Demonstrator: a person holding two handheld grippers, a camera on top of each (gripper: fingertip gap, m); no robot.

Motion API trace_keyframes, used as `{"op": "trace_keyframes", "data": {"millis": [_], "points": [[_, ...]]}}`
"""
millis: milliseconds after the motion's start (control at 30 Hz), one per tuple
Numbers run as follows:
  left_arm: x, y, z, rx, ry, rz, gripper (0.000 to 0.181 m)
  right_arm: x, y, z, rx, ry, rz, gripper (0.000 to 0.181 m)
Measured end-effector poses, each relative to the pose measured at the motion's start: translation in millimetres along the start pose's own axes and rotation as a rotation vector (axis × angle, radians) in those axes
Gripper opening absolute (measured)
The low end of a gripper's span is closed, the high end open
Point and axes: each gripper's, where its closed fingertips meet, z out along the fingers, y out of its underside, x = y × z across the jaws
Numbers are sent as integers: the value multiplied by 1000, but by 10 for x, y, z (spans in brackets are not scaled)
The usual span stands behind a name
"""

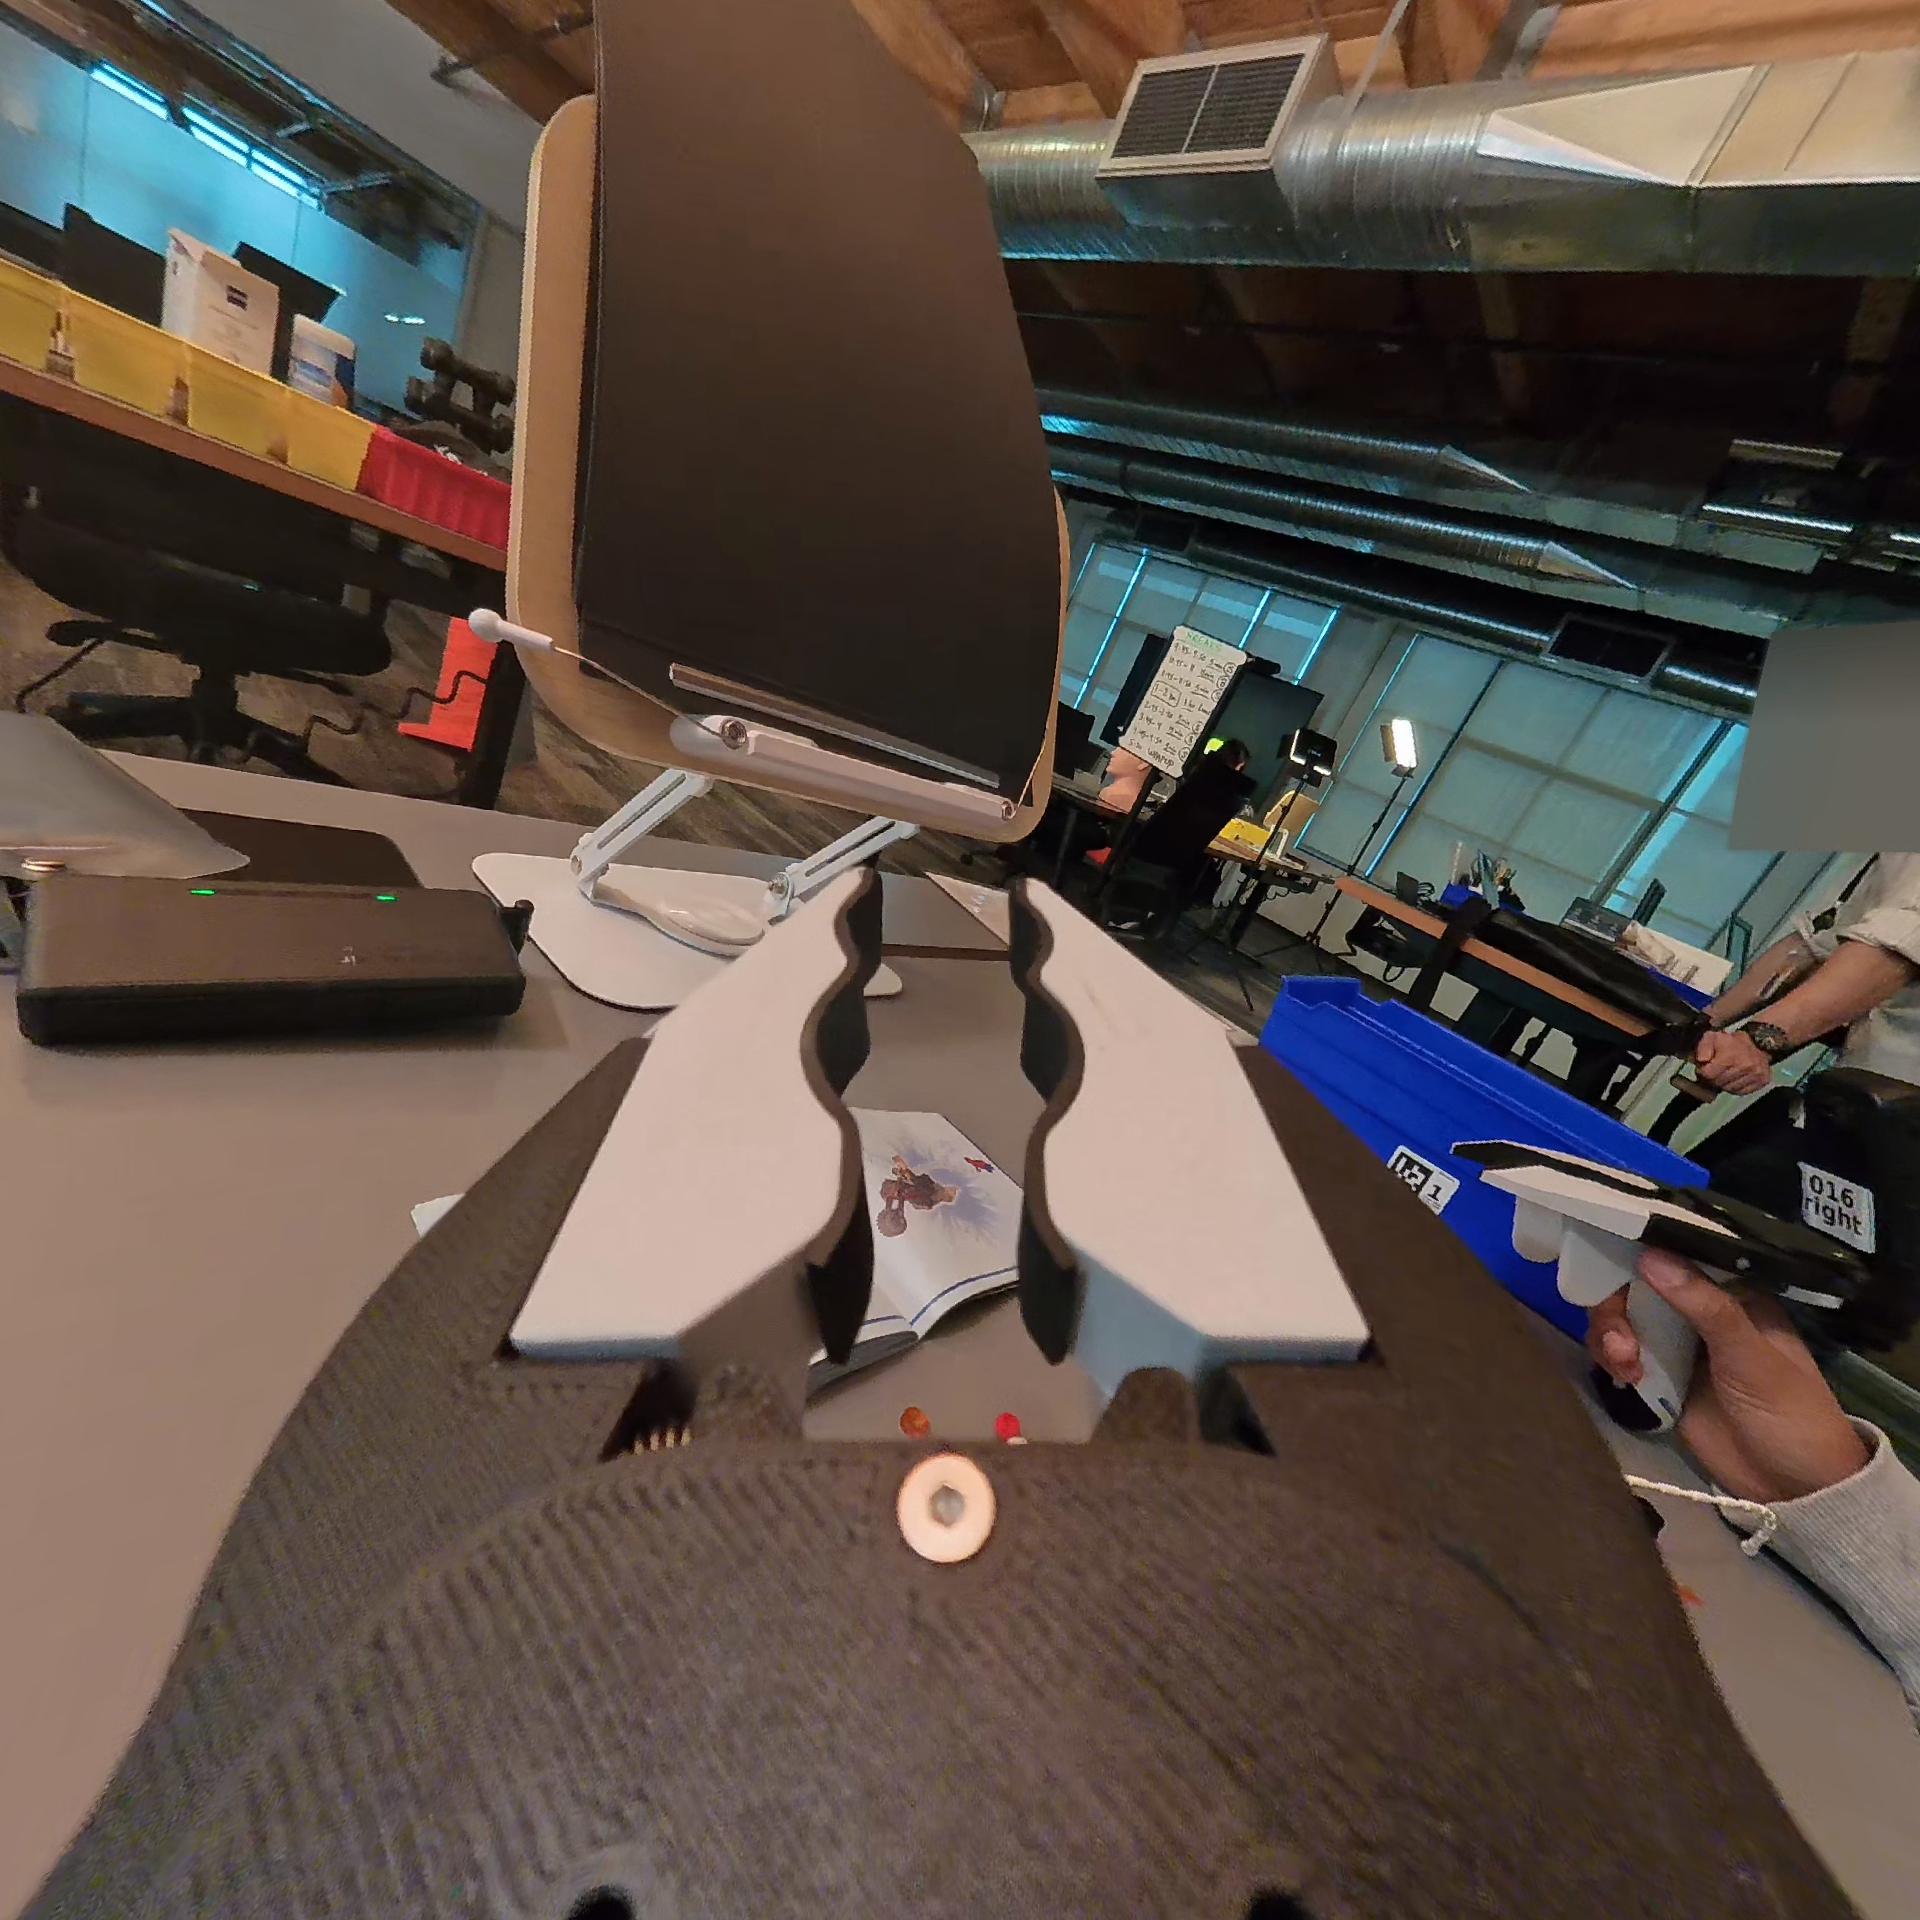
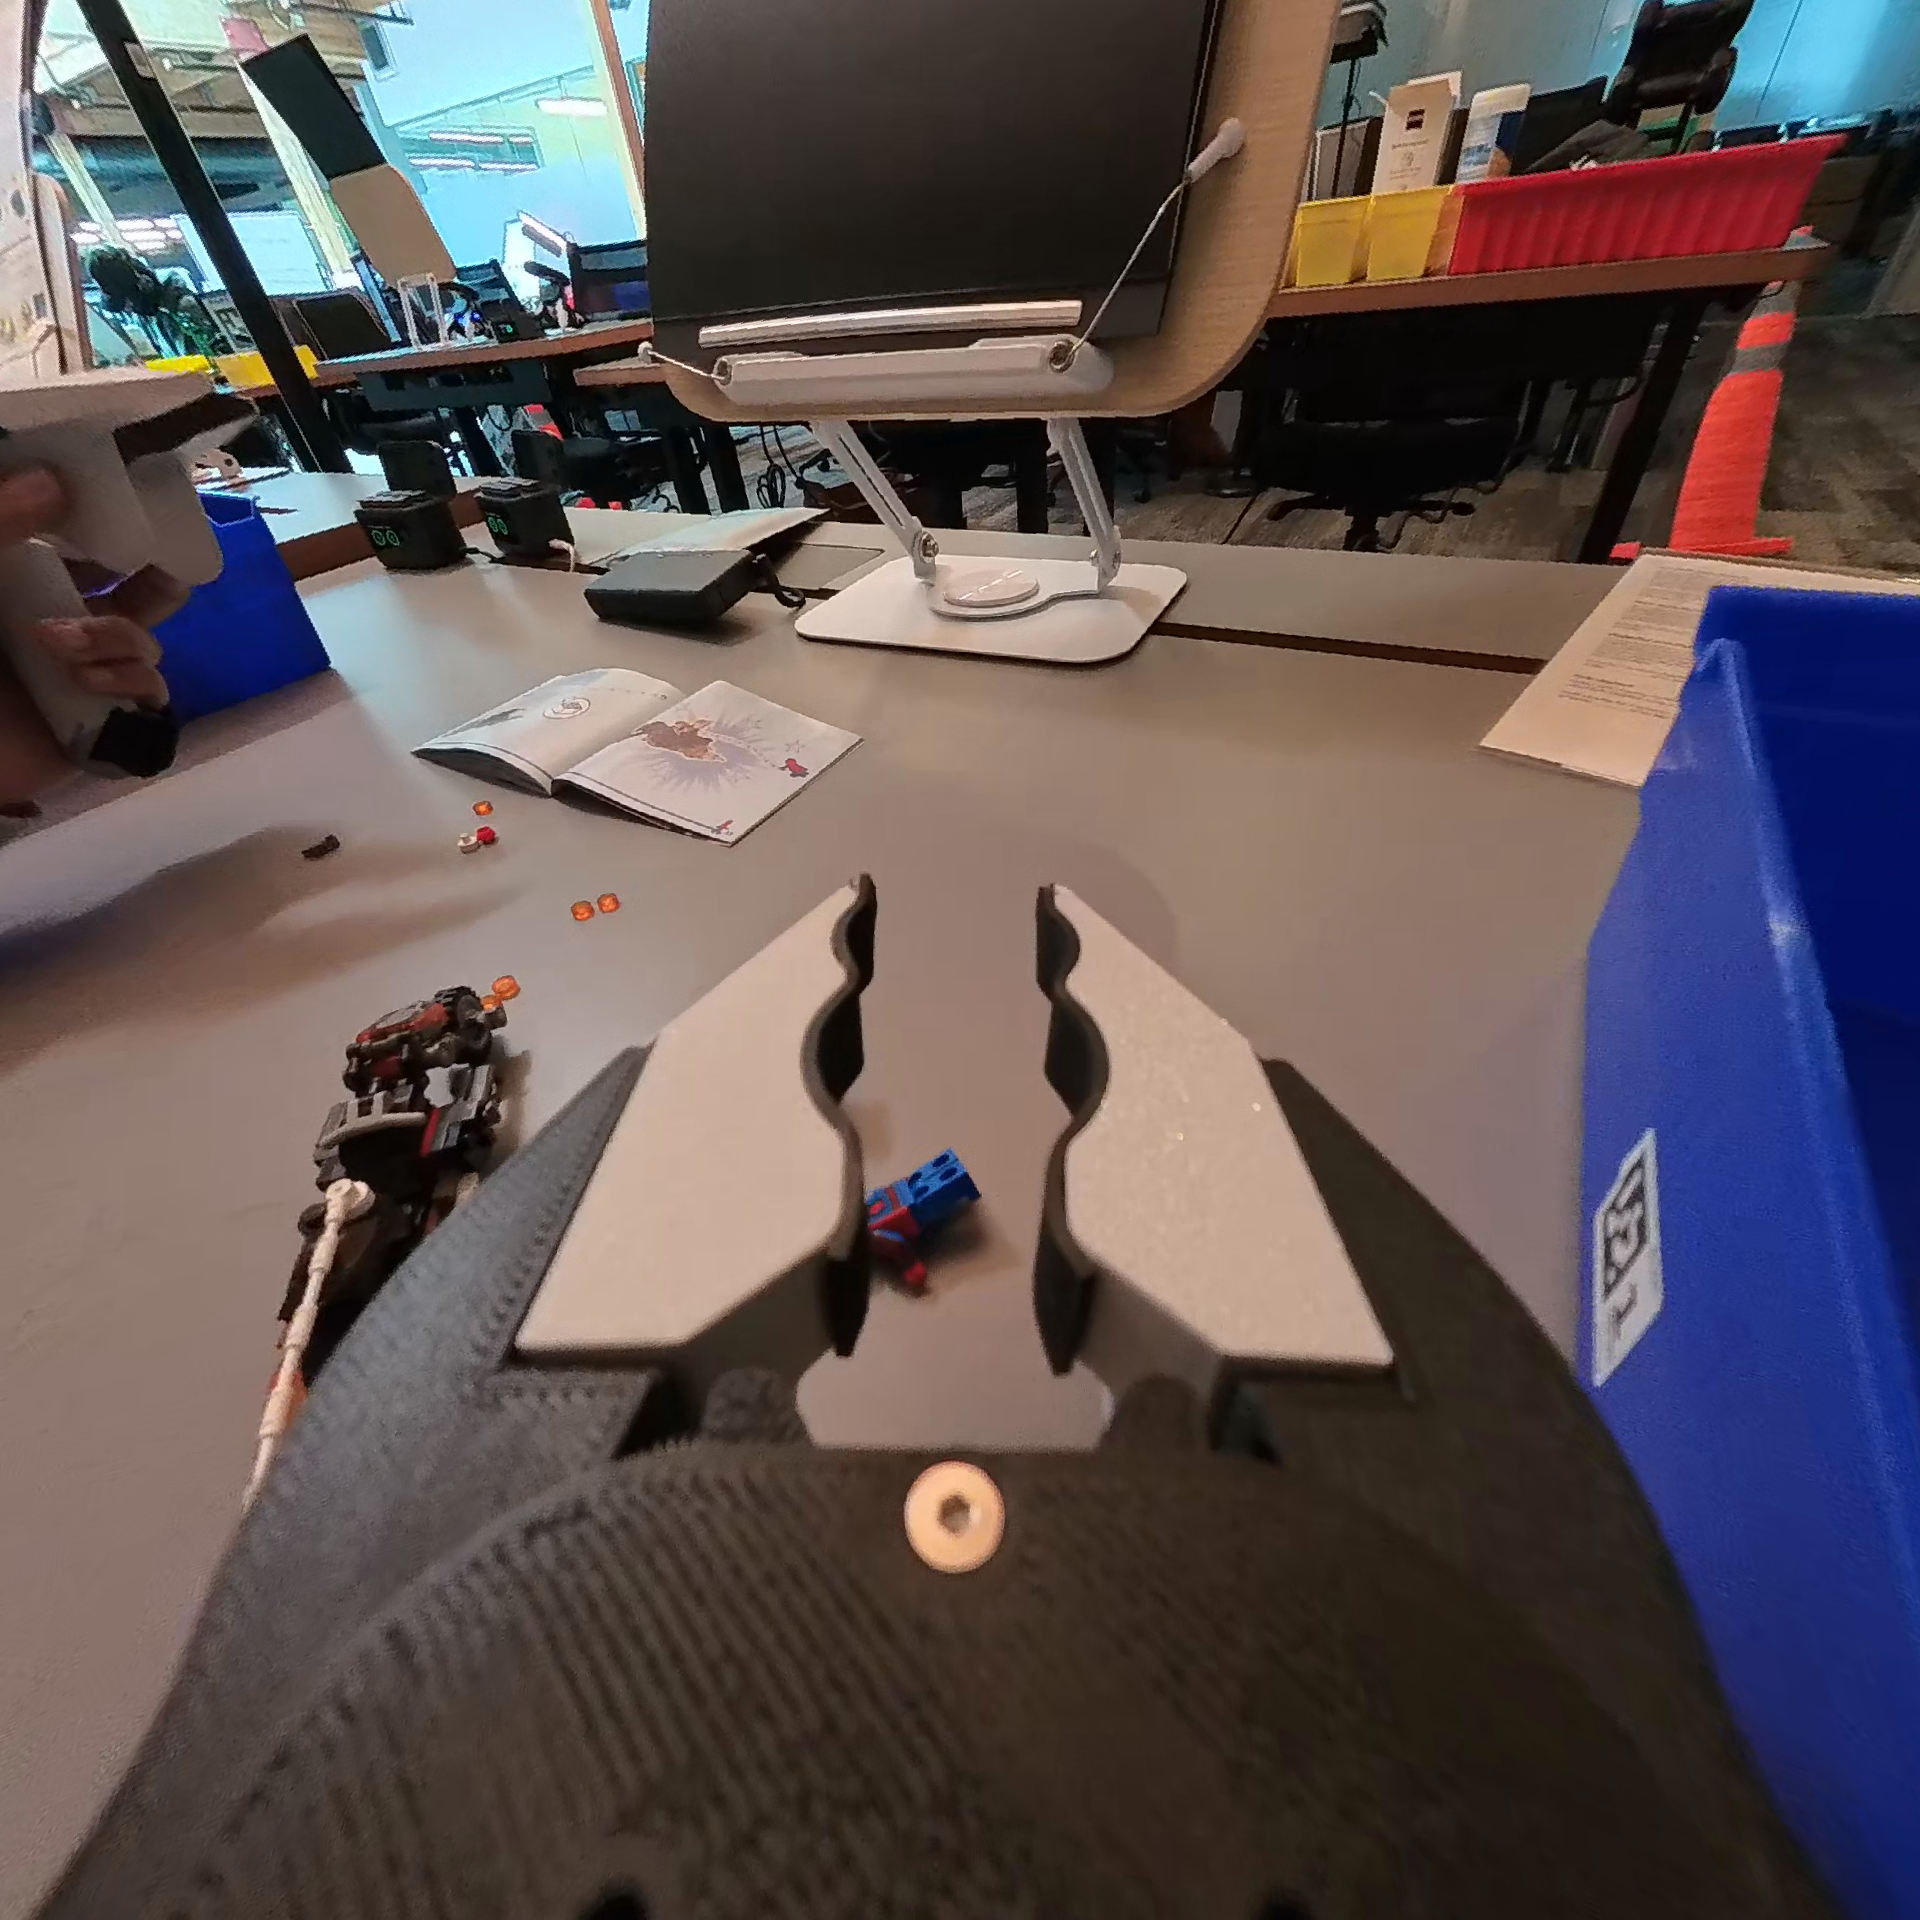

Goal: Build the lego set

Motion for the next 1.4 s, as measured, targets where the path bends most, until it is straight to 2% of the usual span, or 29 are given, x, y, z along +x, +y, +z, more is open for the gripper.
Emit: {"op": "trace_keyframes", "data": {"millis": [233, 600, 667, 767, 900, 1000, 1133, 1400], "points": [[57, 122, 62, -57, 26, -9, 23, -82, -13, -5, 11, -51, -6, 36], [199, 274, 128, -134, 74, 17, 23, -327, 94, 88, -64, -166, -85, 41], [225, 307, 141, -150, 81, 28, 23, -426, 185, 156, -140, -224, -39, 46], [242, 363, 158, -176, 83, 46, 23, -477, 438, 292, -360, -242, 7, 45], [269, 424, 177, -204, 96, 45, 23, -564, 578, 412, -482, -287, 61, 45], [271, 451, 183, -216, 99, 43, 23, -587, 683, 437, -534, -298, 82, 29], [295, 483, 191, -232, 108, 44, 24, -605, 601, 412, -490, -301, 57, 6], [410, 529, 207, -254, 160, 60, 25, -663, 50, 276, -244, -329, 108, 5]]}}
